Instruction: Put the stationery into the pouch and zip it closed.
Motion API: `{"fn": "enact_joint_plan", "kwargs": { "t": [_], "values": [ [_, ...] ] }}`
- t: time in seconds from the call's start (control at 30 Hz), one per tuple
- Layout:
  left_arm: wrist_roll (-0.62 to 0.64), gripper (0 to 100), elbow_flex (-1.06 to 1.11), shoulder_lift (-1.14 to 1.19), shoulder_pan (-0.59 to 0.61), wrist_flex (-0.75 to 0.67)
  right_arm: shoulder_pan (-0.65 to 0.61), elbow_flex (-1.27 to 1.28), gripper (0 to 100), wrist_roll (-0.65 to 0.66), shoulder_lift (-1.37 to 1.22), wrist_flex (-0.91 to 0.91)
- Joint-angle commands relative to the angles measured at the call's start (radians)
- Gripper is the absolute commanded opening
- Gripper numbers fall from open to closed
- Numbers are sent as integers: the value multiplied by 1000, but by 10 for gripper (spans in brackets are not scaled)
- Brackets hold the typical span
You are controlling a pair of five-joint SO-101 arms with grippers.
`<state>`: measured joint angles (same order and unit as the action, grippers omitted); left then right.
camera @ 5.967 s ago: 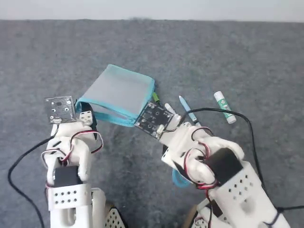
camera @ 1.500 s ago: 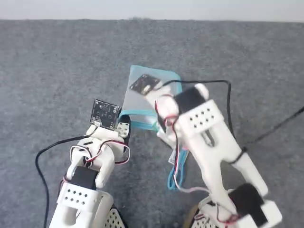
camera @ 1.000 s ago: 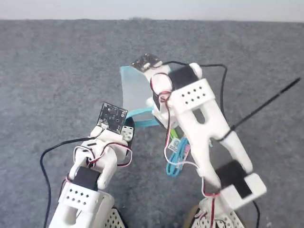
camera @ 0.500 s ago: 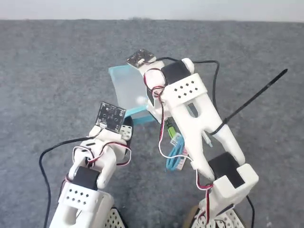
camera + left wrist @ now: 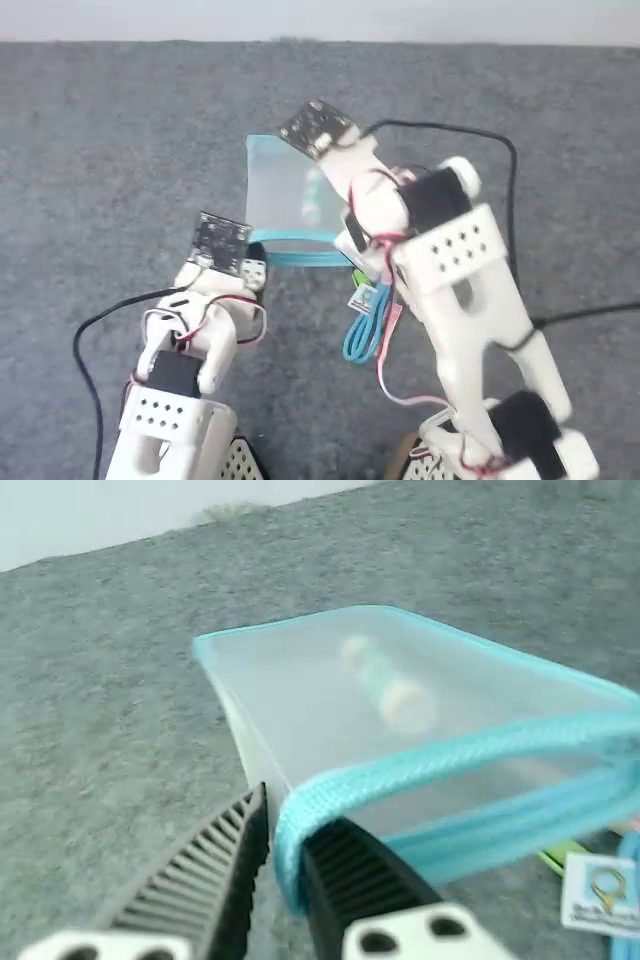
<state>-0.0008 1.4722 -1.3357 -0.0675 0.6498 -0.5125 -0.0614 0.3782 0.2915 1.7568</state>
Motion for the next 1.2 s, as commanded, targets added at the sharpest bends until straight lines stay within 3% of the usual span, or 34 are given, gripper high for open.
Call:
{"fn": "enact_joint_plan", "kwargs": {
  "t": [0.0,0.17,0.5,0.77,1.17],
  "values": [
    [54,12,-50,-20,81,-21,85,144,191,32,111,-36],
    [107,12,-68,-20,187,-20,193,430,191,60,124,-229],
    [87,12,-64,-20,192,-20,260,718,191,80,122,-506],
    [83,12,-54,-20,190,-20,407,758,191,175,16,-628],
    [83,12,-53,-20,190,-20,367,720,191,173,-189,-736]
  ]
}}
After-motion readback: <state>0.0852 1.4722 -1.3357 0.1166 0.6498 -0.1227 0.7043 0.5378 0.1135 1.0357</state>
